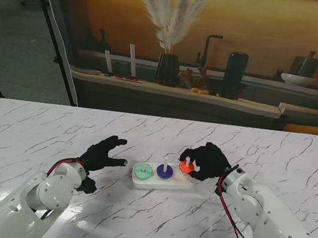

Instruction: Move the three rings of the Hanoi Tower from the left rod to the right rod

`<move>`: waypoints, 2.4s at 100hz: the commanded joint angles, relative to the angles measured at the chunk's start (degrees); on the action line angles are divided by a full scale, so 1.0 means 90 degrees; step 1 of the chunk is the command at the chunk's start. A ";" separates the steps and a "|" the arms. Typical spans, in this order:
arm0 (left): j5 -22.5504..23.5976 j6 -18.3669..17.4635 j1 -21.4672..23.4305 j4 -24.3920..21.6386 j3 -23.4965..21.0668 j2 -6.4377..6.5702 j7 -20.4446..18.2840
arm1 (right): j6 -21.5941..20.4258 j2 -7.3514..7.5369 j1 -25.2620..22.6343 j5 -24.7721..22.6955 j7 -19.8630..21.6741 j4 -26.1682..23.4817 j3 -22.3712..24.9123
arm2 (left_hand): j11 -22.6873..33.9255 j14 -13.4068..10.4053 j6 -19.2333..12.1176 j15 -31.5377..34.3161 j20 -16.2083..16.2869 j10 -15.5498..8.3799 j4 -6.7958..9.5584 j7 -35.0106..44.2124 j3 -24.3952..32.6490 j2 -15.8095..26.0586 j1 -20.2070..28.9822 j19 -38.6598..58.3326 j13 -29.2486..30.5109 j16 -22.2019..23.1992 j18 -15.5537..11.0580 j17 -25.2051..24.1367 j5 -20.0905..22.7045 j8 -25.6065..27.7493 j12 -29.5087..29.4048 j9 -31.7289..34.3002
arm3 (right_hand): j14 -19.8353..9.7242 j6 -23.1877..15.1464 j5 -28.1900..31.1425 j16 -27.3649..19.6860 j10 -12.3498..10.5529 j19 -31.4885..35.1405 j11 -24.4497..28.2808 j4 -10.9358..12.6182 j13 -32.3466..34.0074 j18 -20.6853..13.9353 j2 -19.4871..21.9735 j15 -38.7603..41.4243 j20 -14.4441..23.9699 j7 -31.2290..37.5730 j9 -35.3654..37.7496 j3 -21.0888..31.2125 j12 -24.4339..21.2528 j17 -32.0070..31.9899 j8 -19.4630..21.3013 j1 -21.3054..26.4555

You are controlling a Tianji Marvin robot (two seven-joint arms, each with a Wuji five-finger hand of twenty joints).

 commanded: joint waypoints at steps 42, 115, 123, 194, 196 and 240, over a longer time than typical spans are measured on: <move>-0.0058 -0.0097 0.0045 -0.0016 0.0006 -0.0020 -0.0095 | -0.0453 0.0028 -0.0152 -0.0161 0.0216 -0.0660 0.0489 | 0.0008 -0.0173 -0.0183 -0.0185 -0.0052 -0.0138 -0.0279 -0.0024 -0.0173 0.0206 -0.0141 -0.0288 -0.0172 -0.0035 -0.0033 -0.0131 -0.0170 -0.0110 0.0056 0.0111 | -0.0148 -0.0452 0.0485 -0.0007 -0.0687 0.0167 0.0599 0.0539 0.0255 0.0284 0.0820 0.0171 -0.0060 0.0796 0.0635 0.1031 0.0290 -0.0007 0.0120 0.0940; -0.0035 -0.0069 0.0122 -0.0046 -0.0107 -0.0024 -0.0053 | -0.0689 -0.0065 0.0399 0.0237 0.0426 -0.0794 0.0504 | 0.0012 -0.0151 -0.0173 -0.0171 -0.0028 -0.0127 -0.0279 -0.0023 -0.0168 0.0181 -0.0121 -0.0311 -0.0142 -0.0035 -0.0034 -0.0125 -0.0167 -0.0110 0.0056 0.0120 | -0.0203 -0.0518 0.0478 0.0051 -0.0745 0.0127 0.0538 0.0523 0.0270 0.0229 0.0813 0.0117 -0.0083 0.0818 0.0658 0.1066 0.0346 -0.0021 0.0102 0.0943; -0.0048 -0.0023 0.0153 -0.0052 -0.0164 -0.0022 -0.0075 | -0.0680 -0.0103 0.0519 0.0383 0.0448 -0.0736 0.0362 | 0.0007 -0.0166 -0.0166 -0.0186 -0.0026 -0.0123 -0.0279 -0.0026 -0.0166 0.0171 -0.0104 -0.0312 -0.0181 -0.0038 -0.0034 -0.0124 -0.0173 -0.0111 0.0054 0.0107 | -0.0201 -0.0513 0.0477 0.0061 -0.0748 0.0121 0.0538 0.0517 0.0269 0.0222 0.0817 0.0115 -0.0085 0.0817 0.0659 0.1050 0.0357 -0.0025 0.0103 0.0951; 0.0015 0.0031 0.0289 -0.0065 -0.0405 -0.0041 0.0063 | -0.0692 -0.0241 0.0808 0.0657 0.0145 -0.0208 -0.0605 | 0.0008 -0.0162 -0.0172 -0.0182 -0.0016 -0.0120 -0.0267 -0.0024 -0.0163 0.0136 -0.0041 -0.0318 -0.0184 -0.0036 -0.0034 -0.0123 -0.0169 -0.0111 0.0054 0.0107 | -0.0205 -0.0501 0.0446 0.0104 -0.0742 0.0088 0.0507 0.0513 0.0238 0.0199 0.0804 0.0076 -0.0090 0.0797 0.0627 0.1071 0.0390 -0.0042 0.0129 0.0958; 0.0016 0.0032 0.0290 -0.0066 -0.0407 -0.0041 0.0061 | -0.0693 -0.0240 0.0795 0.0650 0.0137 -0.0212 -0.0609 | 0.0006 -0.0142 -0.0178 -0.0161 -0.0016 -0.0122 -0.0267 -0.0023 -0.0165 0.0138 -0.0046 -0.0318 -0.0133 -0.0030 -0.0034 -0.0123 -0.0166 -0.0111 0.0054 0.0102 | -0.0203 -0.0499 0.0444 0.0104 -0.0741 0.0087 0.0506 0.0512 0.0237 0.0198 0.0805 0.0075 -0.0090 0.0795 0.0625 0.1069 0.0390 -0.0043 0.0130 0.0957; -0.0003 0.0021 0.0290 -0.0068 -0.0387 -0.0041 0.0053 | -0.0706 -0.0199 0.0509 0.0610 0.0190 -0.0315 -0.0505 | 0.0007 -0.0155 -0.0166 -0.0192 -0.0022 -0.0111 -0.0268 -0.0023 -0.0164 0.0138 -0.0058 -0.0340 -0.0185 -0.0048 -0.0042 -0.0126 -0.0167 -0.0111 0.0052 0.0096 | -0.0211 -0.0484 0.0433 0.0115 -0.0746 0.0061 0.0491 0.0507 0.0218 0.0192 0.0788 0.0057 -0.0091 0.0768 0.0606 0.1089 0.0391 -0.0067 0.0157 0.0945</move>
